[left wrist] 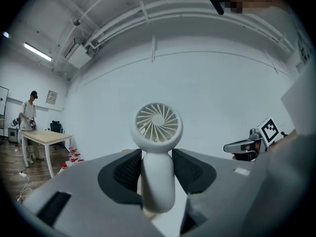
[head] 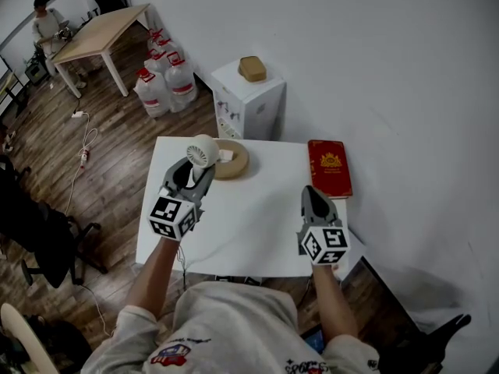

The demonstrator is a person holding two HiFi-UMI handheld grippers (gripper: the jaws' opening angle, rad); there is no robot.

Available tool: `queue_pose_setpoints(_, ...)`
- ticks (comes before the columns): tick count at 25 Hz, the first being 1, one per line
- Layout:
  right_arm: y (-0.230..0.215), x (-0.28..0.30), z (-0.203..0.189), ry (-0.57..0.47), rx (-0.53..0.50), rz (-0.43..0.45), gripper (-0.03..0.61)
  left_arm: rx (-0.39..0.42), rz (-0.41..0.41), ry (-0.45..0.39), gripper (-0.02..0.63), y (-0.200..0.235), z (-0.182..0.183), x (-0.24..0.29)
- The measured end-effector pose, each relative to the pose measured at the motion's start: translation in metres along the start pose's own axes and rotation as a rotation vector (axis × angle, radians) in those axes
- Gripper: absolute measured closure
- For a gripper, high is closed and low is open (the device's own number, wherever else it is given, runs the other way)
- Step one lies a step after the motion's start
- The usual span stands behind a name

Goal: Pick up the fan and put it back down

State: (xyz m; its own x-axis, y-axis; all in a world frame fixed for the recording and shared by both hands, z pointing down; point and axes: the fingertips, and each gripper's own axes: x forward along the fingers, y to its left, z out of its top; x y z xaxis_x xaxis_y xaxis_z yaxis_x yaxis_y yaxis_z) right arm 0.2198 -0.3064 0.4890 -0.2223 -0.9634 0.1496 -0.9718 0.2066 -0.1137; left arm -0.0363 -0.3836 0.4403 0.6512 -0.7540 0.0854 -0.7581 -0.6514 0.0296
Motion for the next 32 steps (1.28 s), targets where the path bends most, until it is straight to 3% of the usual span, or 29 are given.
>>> queue_pose_setpoints(25,0.012,-0.016,-0.007,0.021,-0.013,0.014,0.588,-0.035,-0.058,0.019,0.426,-0.025,-0.012,-0.014)
queue_pose_setpoints(32,0.014,-0.017,-0.013,0.028,-0.008,0.008,0.588,-0.069,-0.058,0.083,0.426,-0.019,-0.043,-0.01)
